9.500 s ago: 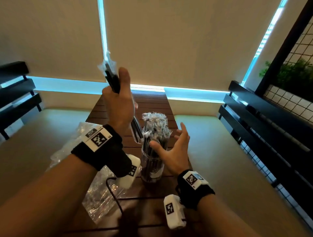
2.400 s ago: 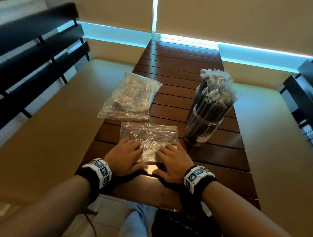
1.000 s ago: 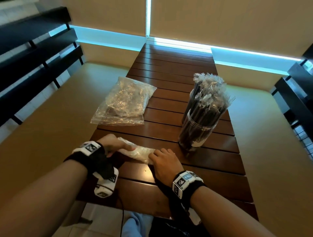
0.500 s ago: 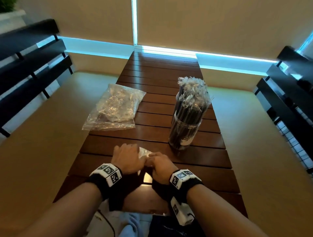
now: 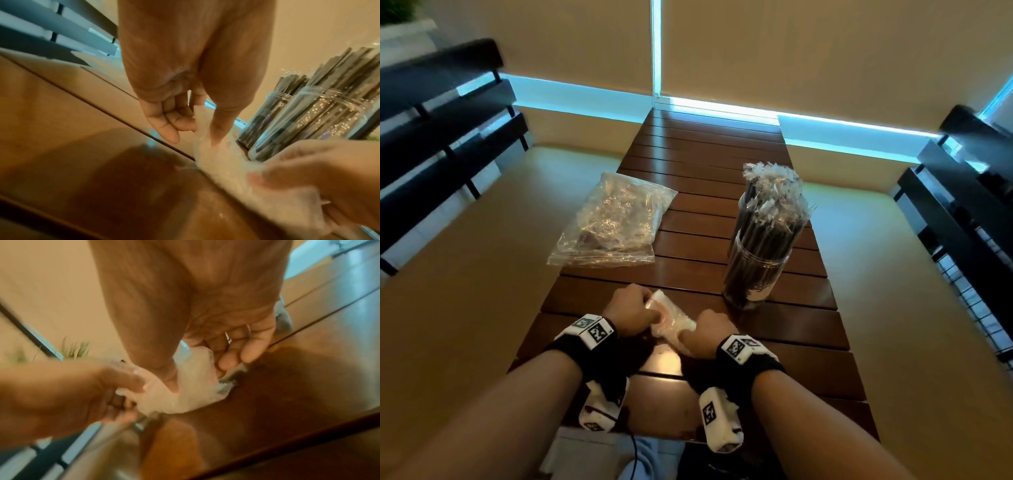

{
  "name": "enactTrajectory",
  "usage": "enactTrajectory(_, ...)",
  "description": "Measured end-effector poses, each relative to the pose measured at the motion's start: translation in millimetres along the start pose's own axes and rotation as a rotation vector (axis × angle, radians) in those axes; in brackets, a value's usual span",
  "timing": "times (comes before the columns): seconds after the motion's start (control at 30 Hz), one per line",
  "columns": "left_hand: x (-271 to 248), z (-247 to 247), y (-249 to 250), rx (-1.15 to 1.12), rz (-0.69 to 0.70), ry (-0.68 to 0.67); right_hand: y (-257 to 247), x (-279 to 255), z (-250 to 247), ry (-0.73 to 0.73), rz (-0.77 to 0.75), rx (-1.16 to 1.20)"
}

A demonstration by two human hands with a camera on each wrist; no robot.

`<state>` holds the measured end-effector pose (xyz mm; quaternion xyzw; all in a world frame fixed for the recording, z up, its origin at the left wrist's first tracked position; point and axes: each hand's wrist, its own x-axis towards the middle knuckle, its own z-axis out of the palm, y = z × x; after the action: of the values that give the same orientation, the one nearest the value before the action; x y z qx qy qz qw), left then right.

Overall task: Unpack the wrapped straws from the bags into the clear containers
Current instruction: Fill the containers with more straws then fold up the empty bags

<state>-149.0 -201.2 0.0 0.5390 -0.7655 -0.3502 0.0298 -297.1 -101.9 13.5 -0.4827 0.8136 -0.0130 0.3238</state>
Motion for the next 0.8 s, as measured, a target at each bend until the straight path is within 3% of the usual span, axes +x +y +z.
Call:
enactTrajectory(0.07, -5, -3, -3, -0.027, 0.040, 0.082, -5, 2, -5, -0.028, 0.022, 0.248)
enactTrajectory(0.17, -14, -6, -8, -0.091, 0.061, 0.244, -19, -1, -11, -0.125, 0.031, 1.005)
enactTrajectory(0.23, -20, -5, -12, -0.225, 0.040, 0.230, -25, -5, -13, -0.109, -0.052, 1.277)
enactTrajectory(0.3, -21, -5, -18, -0.399, 0.031, 0.081, -21, -1, -7, -0.026, -0.216, 1.230)
enactTrajectory(0.4, -17, -18, -22, -0.465, 0.083, -0.034, -20, 6, 3, 0.194, -0.391, 0.859)
enactTrajectory(0.53, -18, -42, -15, -0.552, 0.196, -0.176, -27, 13, -1, 0.284, -0.389, 0.537)
enactTrajectory(0.67, -5, -71, -22, -0.241, 0.245, -0.357, -31, 18, 0, 0.277, -0.374, 0.509)
enactTrajectory(0.73, 7, -80, -21, -0.109, 0.198, -0.264, -36, 23, 3, 0.278, -0.332, 0.543)
enactTrajectory(0.8, 24, -82, -15, 0.057, 0.182, -0.020, -39, 27, 4, 0.315, -0.257, 0.615)
